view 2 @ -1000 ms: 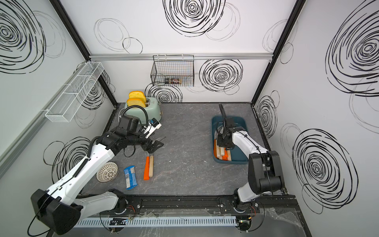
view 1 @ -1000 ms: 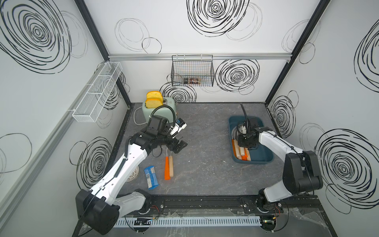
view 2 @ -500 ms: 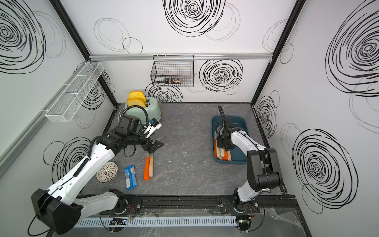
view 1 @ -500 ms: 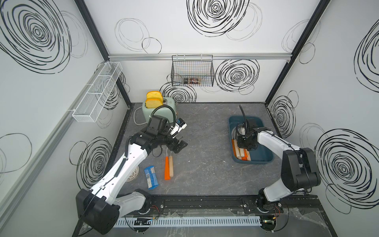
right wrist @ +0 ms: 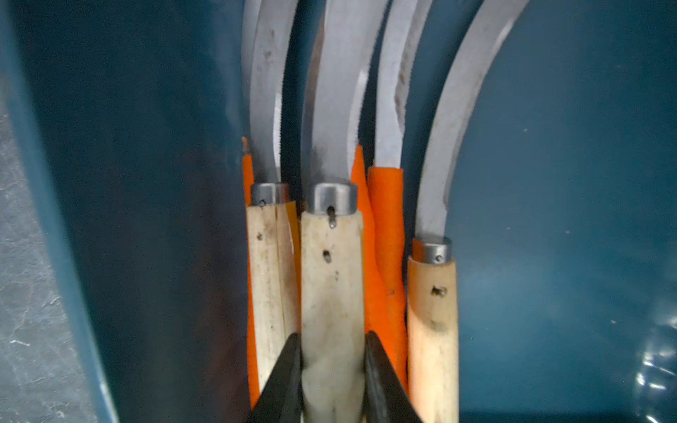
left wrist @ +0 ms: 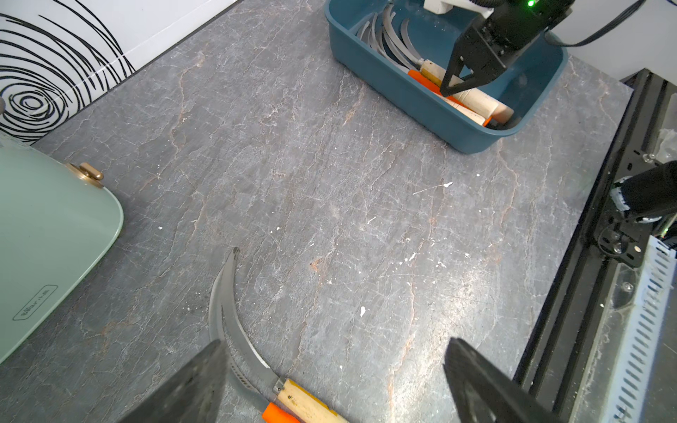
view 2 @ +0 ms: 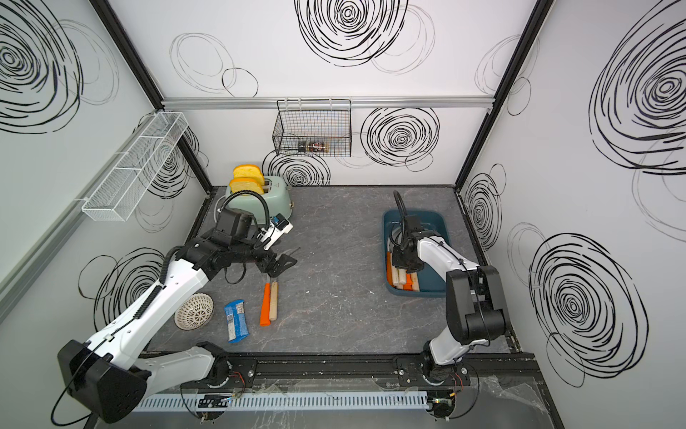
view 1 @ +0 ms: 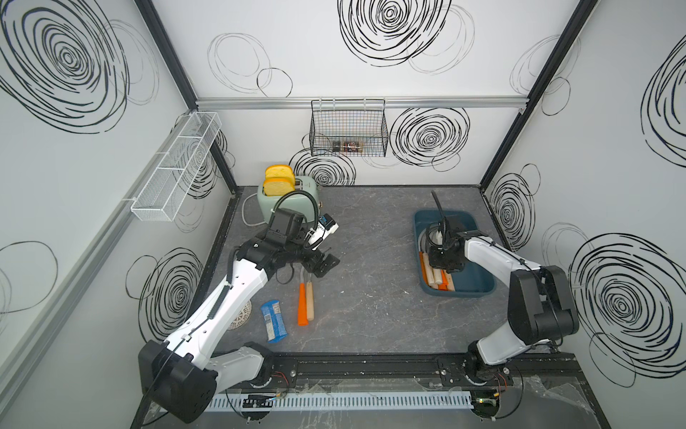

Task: Put small sickles into storage boxes
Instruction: Place the sickle in the storage box.

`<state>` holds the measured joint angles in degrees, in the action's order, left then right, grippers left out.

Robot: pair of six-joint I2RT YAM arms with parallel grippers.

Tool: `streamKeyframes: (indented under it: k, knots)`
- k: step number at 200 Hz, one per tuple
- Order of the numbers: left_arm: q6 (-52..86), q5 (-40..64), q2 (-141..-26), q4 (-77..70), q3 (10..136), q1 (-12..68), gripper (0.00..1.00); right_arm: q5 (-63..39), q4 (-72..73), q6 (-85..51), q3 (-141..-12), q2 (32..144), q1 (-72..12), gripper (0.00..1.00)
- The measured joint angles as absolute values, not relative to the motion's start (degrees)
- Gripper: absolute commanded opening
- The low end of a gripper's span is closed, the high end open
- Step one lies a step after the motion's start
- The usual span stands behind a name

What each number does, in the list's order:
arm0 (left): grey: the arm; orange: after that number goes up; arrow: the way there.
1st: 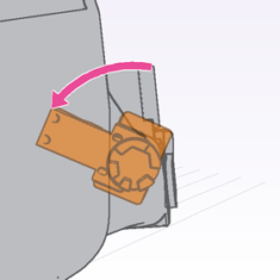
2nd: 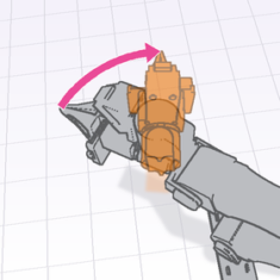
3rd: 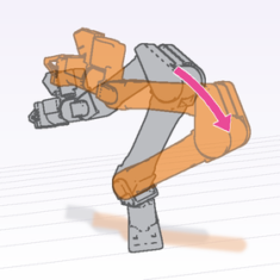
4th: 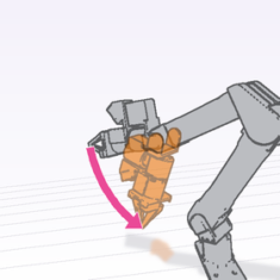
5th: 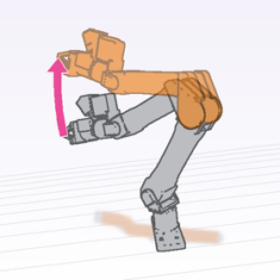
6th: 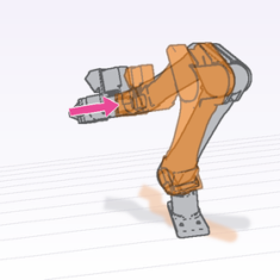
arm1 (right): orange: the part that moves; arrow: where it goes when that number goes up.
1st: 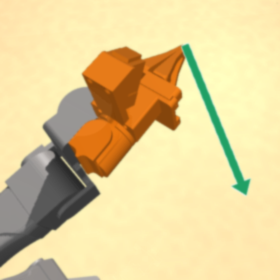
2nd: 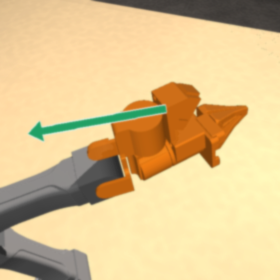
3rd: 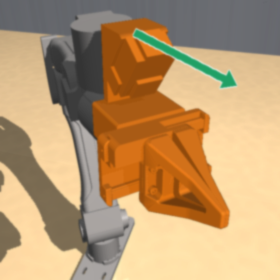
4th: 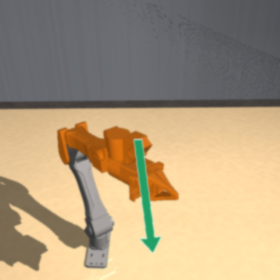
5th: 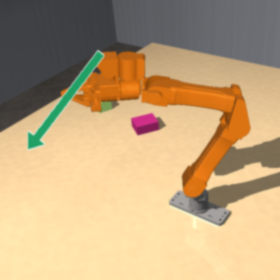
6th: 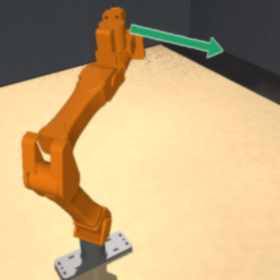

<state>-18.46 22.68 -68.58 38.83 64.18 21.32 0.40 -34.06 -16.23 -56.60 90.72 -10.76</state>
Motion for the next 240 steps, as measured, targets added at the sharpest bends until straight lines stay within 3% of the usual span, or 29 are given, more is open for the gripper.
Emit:
streamKeyframes:
  k: [98, 139, 240]
  knots:
    - [-18.63, 21.96, -68.58, 38.87, 64.20, 21.32, 0.96, 1.45, -34.06, -16.23, -56.60, 90.72, -11.64, 0.29]
    - [-18.63, 21.74, -68.58, 38.92, 64.66, 21.34, 0.96, 2.15, -34.09, -16.27, -56.60, 90.63, -12.01, 0.35]
    - [-18.61, 20.60, -68.42, 38.92, 66.54, 21.32, 0.96, 3.36, -34.20, -16.64, -56.62, 86.13, -12.03, 0.37]
